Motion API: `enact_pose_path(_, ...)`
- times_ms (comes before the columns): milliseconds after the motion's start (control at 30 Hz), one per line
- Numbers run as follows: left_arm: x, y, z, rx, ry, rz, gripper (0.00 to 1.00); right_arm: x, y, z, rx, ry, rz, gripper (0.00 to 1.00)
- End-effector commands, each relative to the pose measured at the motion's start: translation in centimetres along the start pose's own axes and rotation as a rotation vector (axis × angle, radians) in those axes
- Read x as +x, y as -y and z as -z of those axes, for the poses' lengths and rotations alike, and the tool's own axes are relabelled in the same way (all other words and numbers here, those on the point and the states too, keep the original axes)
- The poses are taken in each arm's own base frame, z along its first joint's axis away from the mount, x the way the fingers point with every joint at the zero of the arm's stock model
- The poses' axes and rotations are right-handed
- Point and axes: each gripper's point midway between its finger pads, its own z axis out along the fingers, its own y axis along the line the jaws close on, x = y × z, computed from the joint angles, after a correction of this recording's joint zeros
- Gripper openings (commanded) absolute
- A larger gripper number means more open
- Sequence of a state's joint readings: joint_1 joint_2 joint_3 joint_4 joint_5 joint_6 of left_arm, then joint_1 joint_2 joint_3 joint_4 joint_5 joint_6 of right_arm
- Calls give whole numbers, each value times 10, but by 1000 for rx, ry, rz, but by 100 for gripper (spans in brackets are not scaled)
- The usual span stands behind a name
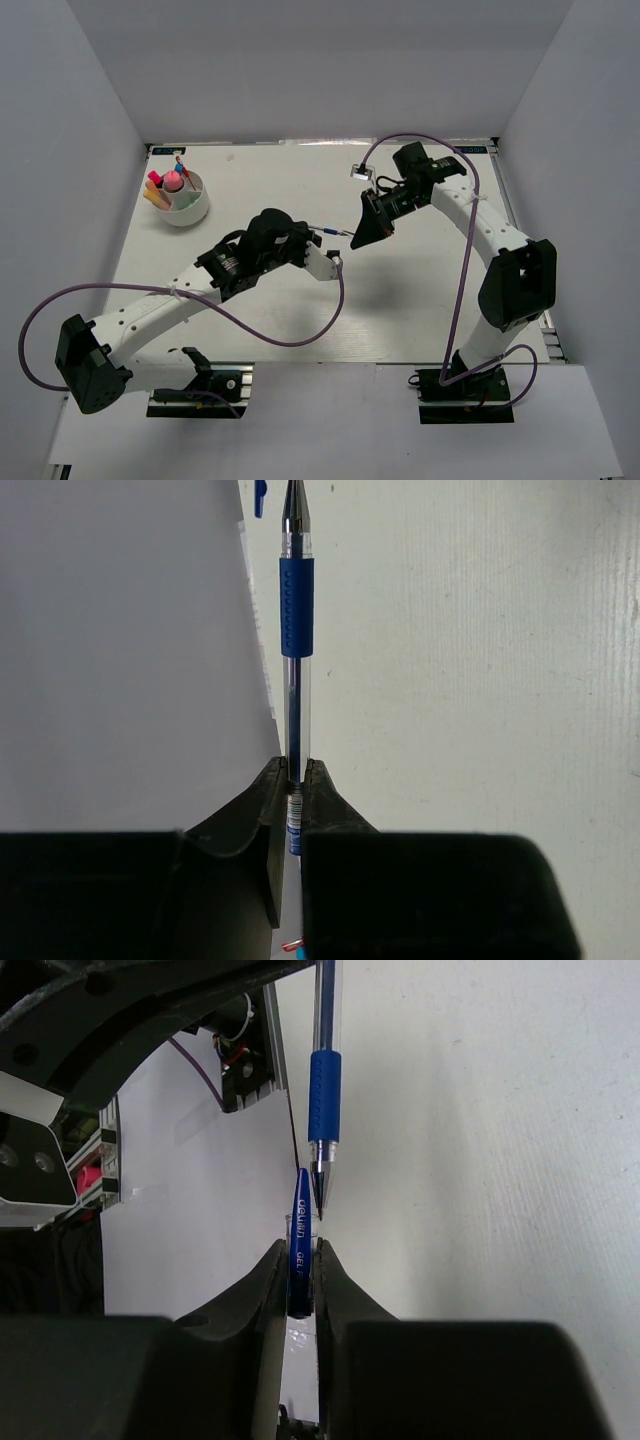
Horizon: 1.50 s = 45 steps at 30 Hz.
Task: Sort the stationery into containers
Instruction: Cap the pen
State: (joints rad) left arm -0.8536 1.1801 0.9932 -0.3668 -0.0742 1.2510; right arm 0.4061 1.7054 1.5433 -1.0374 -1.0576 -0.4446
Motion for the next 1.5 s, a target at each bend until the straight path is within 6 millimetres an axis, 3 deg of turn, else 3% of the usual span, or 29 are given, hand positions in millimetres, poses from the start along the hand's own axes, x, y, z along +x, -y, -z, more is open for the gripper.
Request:
enact_pose_path(0,-7,-5,8,-13,33,10,0,-16,-5,5,0,31,44,0)
enact_pose_path(567,-13,-12,9,-23,52,16,0,-11,-3,-1,-14,9,39,0)
enact_pose_path(1033,-5,-8,11,-23,27,15,0,3,-5,8,3,18,-2,0)
enact_pose_path(1467,-7,-10,9,-25,36,15,0,-4,-7,6,-16,19,20,0)
